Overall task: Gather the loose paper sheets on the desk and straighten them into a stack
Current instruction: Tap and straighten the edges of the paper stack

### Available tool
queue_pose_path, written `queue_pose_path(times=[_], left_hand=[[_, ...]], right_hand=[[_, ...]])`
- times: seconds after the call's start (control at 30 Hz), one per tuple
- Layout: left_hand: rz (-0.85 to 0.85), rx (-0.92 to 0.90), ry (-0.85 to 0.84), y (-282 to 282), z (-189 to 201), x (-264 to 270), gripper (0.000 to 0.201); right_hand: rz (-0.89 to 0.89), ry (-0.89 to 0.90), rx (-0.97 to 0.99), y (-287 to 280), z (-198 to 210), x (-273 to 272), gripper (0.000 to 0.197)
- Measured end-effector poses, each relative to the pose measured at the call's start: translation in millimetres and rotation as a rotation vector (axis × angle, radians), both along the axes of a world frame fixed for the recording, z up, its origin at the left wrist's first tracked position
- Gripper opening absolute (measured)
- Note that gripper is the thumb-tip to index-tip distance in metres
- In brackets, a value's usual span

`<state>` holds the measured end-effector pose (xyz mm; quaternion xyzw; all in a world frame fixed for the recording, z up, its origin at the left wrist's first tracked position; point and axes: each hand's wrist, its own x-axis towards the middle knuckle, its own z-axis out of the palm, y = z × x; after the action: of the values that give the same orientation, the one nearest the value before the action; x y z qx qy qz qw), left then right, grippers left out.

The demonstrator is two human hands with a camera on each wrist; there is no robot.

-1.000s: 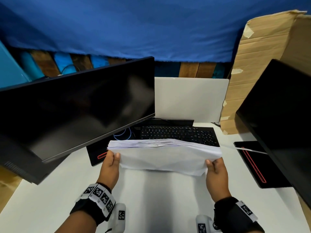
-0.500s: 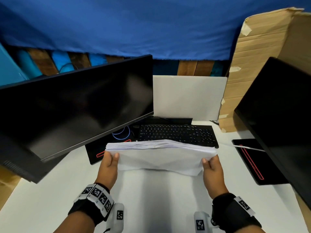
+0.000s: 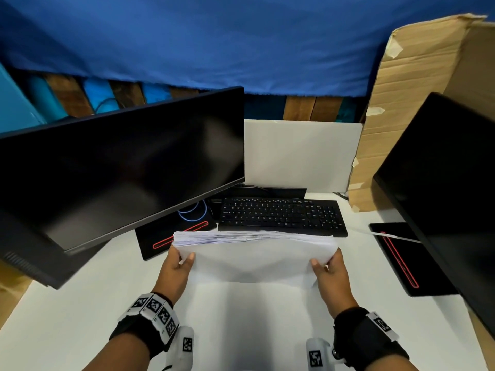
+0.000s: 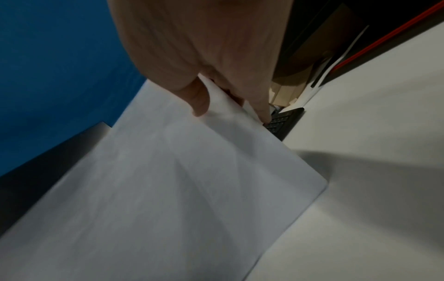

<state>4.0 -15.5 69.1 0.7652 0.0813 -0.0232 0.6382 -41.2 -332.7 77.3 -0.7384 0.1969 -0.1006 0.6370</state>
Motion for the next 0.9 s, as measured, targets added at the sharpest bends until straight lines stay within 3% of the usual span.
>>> queue_pose_path(times=[0.1, 0.4, 0.5, 0.63, 0.9], left_hand=[[-0.016, -0.010, 0.049, -3, -3, -1, 0.050], [0.002, -0.045, 0.059, -5, -6, -1, 0.053], [0.025, -0.042, 0.064, -4, -8, 1, 0.048], [0.068, -0.025, 0.052, -5, -9, 0, 0.034], [0.113, -0.037, -0.068, -4, 13, 9, 0.014]], right_hand=[[0.000, 0.024, 0.045, 3, -4, -3, 0.044], [-0.026, -0.039, 0.106, 5, -7, -2, 0.047], [-0.022, -0.044, 0.058, 5, -8, -1, 0.041], [-0.052, -0.059, -0.018, 6, -10, 1, 0.015], [-0.041, -0.183, -0.014, 7, 11, 7, 0.032]])
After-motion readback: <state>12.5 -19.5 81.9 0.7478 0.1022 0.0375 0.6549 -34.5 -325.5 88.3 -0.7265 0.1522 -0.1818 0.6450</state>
